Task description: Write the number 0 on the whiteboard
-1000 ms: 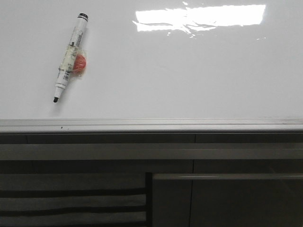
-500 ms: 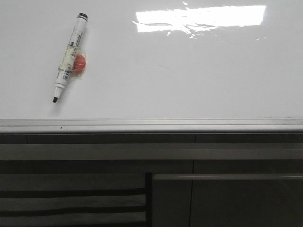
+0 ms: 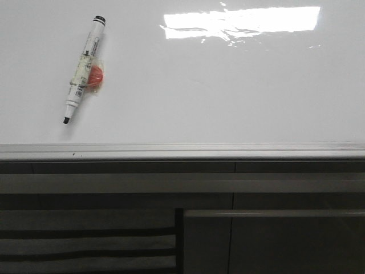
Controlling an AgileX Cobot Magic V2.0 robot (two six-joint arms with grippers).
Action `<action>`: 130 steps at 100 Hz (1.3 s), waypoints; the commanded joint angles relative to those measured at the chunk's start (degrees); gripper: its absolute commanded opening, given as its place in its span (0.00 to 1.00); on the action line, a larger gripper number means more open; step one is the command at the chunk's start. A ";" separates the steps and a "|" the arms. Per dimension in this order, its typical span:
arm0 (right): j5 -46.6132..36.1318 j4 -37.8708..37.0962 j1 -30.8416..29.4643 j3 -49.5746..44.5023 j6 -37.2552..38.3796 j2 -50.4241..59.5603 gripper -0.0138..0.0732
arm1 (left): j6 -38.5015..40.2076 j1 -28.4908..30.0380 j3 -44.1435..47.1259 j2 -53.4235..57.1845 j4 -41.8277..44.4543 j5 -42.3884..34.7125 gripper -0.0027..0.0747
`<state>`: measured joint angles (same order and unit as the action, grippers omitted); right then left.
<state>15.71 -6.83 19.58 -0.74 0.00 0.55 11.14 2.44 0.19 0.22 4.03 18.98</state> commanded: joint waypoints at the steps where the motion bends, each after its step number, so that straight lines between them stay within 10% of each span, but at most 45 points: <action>1: -12.67 3.35 -0.22 -0.67 1.75 1.09 0.12 | -0.01 0.05 1.88 1.44 -3.57 -5.88 0.01; 27: -27.85 34.15 -0.22 -0.67 3.94 1.09 0.12 | 0.70 0.05 1.88 1.44 -41.75 -14.15 0.01; 47: -29.70 44.17 -0.22 0.16 3.94 1.09 0.12 | 0.70 0.05 1.88 1.44 -45.23 -14.74 0.01; 73: -25.72 37.53 -0.22 6.87 3.94 1.09 0.12 | 0.57 -0.05 0.36 1.44 -51.56 -19.64 0.01; 92: -1.62 25.26 -0.22 17.30 3.68 0.30 0.21 | -14.48 -0.05 -10.80 -0.14 -42.71 -5.95 0.02; 111: 7.61 22.69 -0.22 23.57 0.00 -5.12 0.49 | -30.14 -0.05 -23.59 -10.40 -42.87 5.48 0.31; 130: 16.01 21.58 -0.22 28.69 -12.02 -11.65 0.51 | -40.88 -2.56 -30.57 -18.09 -33.04 12.01 0.42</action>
<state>30.86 15.99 19.58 23.89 -5.26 -7.49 -24.07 1.76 -26.29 -14.82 -35.04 31.27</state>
